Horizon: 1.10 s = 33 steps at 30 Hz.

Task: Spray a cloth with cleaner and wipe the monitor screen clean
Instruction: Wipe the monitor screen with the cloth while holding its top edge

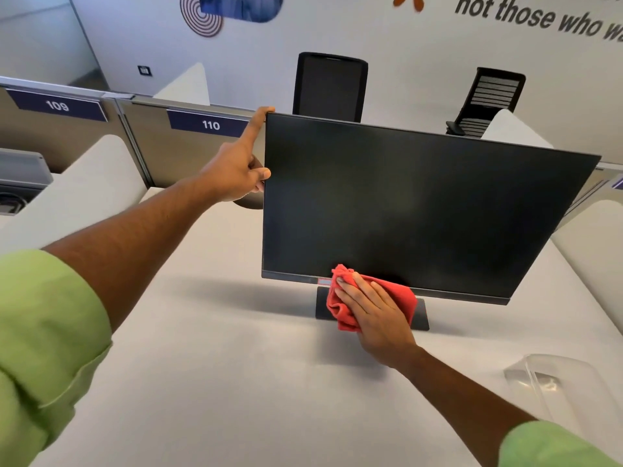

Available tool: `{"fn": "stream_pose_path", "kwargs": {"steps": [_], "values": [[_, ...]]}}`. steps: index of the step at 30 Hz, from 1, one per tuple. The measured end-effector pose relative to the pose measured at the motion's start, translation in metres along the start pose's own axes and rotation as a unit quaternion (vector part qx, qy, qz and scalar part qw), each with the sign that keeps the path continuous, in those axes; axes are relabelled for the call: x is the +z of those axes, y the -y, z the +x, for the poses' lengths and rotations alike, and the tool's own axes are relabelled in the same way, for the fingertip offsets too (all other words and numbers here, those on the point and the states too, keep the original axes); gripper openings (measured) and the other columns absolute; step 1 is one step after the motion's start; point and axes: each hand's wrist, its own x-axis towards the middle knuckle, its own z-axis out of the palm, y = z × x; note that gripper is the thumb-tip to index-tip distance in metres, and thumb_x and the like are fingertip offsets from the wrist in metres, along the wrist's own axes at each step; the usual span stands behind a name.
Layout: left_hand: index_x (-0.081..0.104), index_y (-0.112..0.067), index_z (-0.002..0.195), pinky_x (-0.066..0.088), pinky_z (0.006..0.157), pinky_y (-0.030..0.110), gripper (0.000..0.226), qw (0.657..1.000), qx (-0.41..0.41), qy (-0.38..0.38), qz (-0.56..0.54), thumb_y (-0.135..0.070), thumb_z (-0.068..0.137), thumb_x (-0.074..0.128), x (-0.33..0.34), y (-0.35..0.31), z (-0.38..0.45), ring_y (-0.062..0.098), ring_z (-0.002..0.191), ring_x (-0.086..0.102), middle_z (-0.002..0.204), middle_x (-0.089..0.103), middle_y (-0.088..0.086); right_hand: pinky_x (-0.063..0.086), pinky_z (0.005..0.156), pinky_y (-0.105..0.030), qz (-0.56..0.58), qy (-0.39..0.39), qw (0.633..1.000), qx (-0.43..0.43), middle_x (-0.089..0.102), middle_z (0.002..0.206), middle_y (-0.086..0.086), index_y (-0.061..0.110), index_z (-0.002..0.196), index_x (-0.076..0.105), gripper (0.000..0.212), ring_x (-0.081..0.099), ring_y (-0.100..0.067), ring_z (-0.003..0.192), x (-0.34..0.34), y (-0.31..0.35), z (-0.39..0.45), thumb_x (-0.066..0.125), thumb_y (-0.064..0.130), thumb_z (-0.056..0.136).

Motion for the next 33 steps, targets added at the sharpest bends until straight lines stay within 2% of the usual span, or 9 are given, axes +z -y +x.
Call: {"fn": "stream_pose_path", "kwargs": {"steps": [6, 13, 16, 19, 24, 27, 29, 31, 33], "values": [[-0.012, -0.047, 0.155, 0.051, 0.065, 0.015, 0.105, 1.000, -0.006, 0.002, -0.004, -0.010, 0.095, 0.065, 0.000, 0.002, 0.001, 0.019, 0.074, 0.071, 0.086, 0.069, 0.008, 0.010, 0.133, -0.037, 0.009, 0.002, 0.995, -0.097, 0.002, 0.178, 0.008, 0.027, 0.169, 0.010, 0.075, -0.002, -0.015, 0.164, 0.000, 0.057, 0.058, 0.051, 0.023, 0.106], [-0.014, -0.048, 0.155, 0.053, 0.069, 0.020, 0.105, 1.000, -0.011, 0.000, -0.005, -0.010, 0.096, 0.065, 0.001, 0.010, 0.004, 0.020, 0.075, 0.071, 0.086, 0.069, 0.008, 0.000, 0.132, -0.038, 0.024, 0.014, 0.993, -0.118, 0.000, 0.178, 0.007, 0.026, 0.169, 0.004, 0.079, -0.006, -0.016, 0.164, 0.006, 0.099, 0.092, 0.053, 0.027, 0.107], [-0.013, -0.048, 0.155, 0.053, 0.070, 0.021, 0.104, 1.000, -0.011, 0.003, 0.001, -0.010, 0.096, 0.064, 0.000, 0.007, 0.003, 0.020, 0.074, 0.071, 0.085, 0.068, 0.008, 0.004, 0.133, -0.039, 0.092, 0.032, 0.988, -0.122, 0.009, 0.177, 0.010, 0.030, 0.168, 0.016, 0.072, 0.000, -0.013, 0.164, 0.002, 0.104, 0.097, 0.055, 0.031, 0.107], [-0.012, -0.048, 0.155, 0.056, 0.073, 0.025, 0.103, 1.000, -0.002, 0.003, 0.000, -0.010, 0.097, 0.063, 0.001, 0.000, 0.002, 0.021, 0.074, 0.070, 0.083, 0.067, 0.007, 0.021, 0.131, -0.038, 0.277, 0.013, 0.958, -0.068, 0.033, 0.169, 0.016, 0.037, 0.162, 0.035, 0.055, 0.024, -0.009, 0.159, -0.018, 0.106, 0.097, 0.050, 0.041, 0.109], [-0.009, -0.048, 0.156, 0.057, 0.081, 0.031, 0.098, 0.999, -0.026, -0.024, -0.034, -0.010, 0.098, 0.061, 0.012, 0.000, -0.006, 0.021, 0.073, 0.068, 0.080, 0.066, 0.008, 0.044, 0.118, -0.031, 0.597, -0.032, 0.797, 0.089, 0.057, 0.147, 0.008, 0.030, 0.145, 0.052, 0.036, 0.056, -0.013, 0.136, -0.054, 0.106, 0.065, 0.047, 0.039, 0.110], [-0.007, -0.042, 0.158, 0.049, 0.086, 0.032, 0.088, 0.994, -0.068, -0.046, -0.078, -0.024, 0.101, 0.058, 0.034, 0.006, -0.029, 0.017, 0.082, 0.067, 0.090, 0.067, 0.003, 0.053, 0.112, -0.042, 0.729, 0.006, 0.637, 0.251, 0.069, 0.136, -0.003, 0.025, 0.140, 0.057, 0.053, 0.067, -0.021, 0.126, -0.071, 0.096, 0.048, 0.055, 0.055, 0.095], [-0.001, -0.034, 0.160, 0.045, 0.087, 0.033, 0.078, 0.981, -0.129, -0.081, -0.117, -0.035, 0.103, 0.053, 0.060, 0.013, -0.051, 0.018, 0.091, 0.063, 0.098, 0.062, 0.003, 0.054, 0.109, -0.050, 0.781, 0.005, 0.540, 0.314, 0.075, 0.128, -0.006, 0.021, 0.138, 0.061, 0.051, 0.072, -0.026, 0.119, -0.080, 0.085, 0.039, 0.056, 0.052, 0.098], [0.016, -0.024, 0.159, 0.046, 0.092, 0.035, 0.069, 0.954, -0.206, -0.102, -0.194, -0.047, 0.102, 0.047, 0.086, 0.018, -0.072, 0.020, 0.104, 0.060, 0.113, 0.062, 0.004, 0.057, 0.101, -0.051, 0.808, -0.007, 0.476, 0.348, 0.078, 0.122, -0.010, 0.017, 0.134, 0.065, 0.042, 0.075, -0.030, 0.112, -0.090, 0.078, 0.032, 0.053, 0.045, 0.105], [0.049, -0.018, 0.134, 0.049, 0.094, 0.036, 0.049, 0.914, -0.252, -0.091, -0.305, -0.054, 0.102, 0.040, 0.107, 0.015, -0.092, 0.020, 0.106, 0.060, 0.116, 0.062, 0.004, 0.059, 0.093, -0.049, 0.819, -0.015, 0.444, 0.363, 0.078, 0.121, -0.014, 0.014, 0.132, 0.068, 0.044, 0.076, -0.033, 0.107, -0.100, 0.073, 0.026, 0.050, 0.046, 0.107]]}}
